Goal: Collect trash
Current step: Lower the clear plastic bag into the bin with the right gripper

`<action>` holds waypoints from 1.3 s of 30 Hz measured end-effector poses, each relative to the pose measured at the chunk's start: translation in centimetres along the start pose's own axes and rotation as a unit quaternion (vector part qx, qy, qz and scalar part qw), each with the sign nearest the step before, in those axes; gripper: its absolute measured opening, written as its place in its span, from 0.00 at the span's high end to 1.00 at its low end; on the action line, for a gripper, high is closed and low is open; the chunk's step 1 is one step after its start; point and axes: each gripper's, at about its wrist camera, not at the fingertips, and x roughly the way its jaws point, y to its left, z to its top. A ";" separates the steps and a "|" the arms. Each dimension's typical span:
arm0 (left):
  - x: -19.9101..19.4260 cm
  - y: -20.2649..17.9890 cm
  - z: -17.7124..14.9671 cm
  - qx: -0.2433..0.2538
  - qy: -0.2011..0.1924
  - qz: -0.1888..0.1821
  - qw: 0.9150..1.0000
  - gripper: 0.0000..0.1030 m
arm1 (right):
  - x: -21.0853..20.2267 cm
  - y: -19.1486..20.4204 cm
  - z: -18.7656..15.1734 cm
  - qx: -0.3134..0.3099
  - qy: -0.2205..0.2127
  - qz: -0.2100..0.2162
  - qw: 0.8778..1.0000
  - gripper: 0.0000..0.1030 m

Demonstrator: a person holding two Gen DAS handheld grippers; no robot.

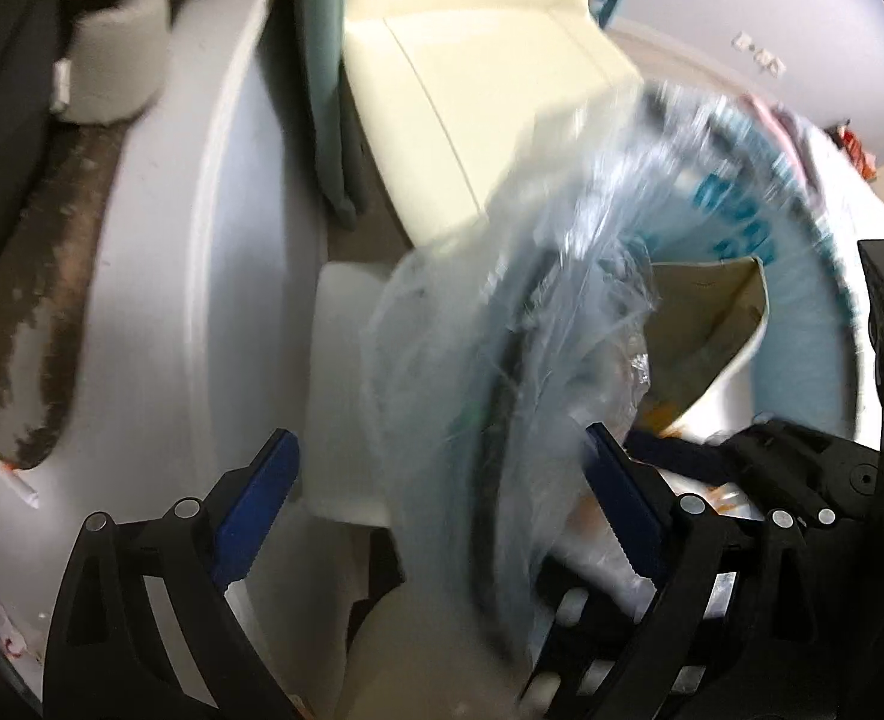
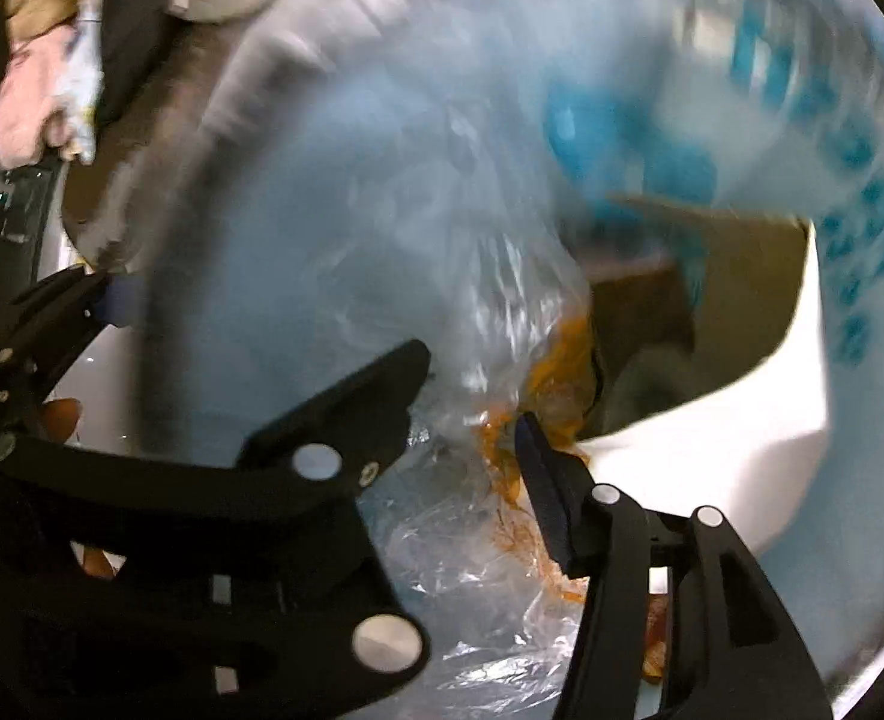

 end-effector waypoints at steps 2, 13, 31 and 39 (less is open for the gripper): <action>-1.8 0.3 0.2 -0.004 -0.013 0.003 1.000 0.11 | -1.8 0.5 0.2 -0.008 -0.017 -0.010 1.000 0.24; -8.0 0.0 -0.4 -0.021 -0.052 0.011 0.998 0.11 | -8.8 1.0 -2.3 -0.031 -0.087 0.033 0.995 0.24; -7.6 -6.3 0.7 0.038 -0.059 -0.010 0.998 0.11 | -12.3 -3.7 -4.6 0.030 -0.141 -0.029 0.989 0.25; -6.1 -8.9 1.1 0.059 -0.055 -0.027 0.996 0.11 | -12.8 -5.1 -6.1 0.024 -0.141 -0.039 0.989 0.60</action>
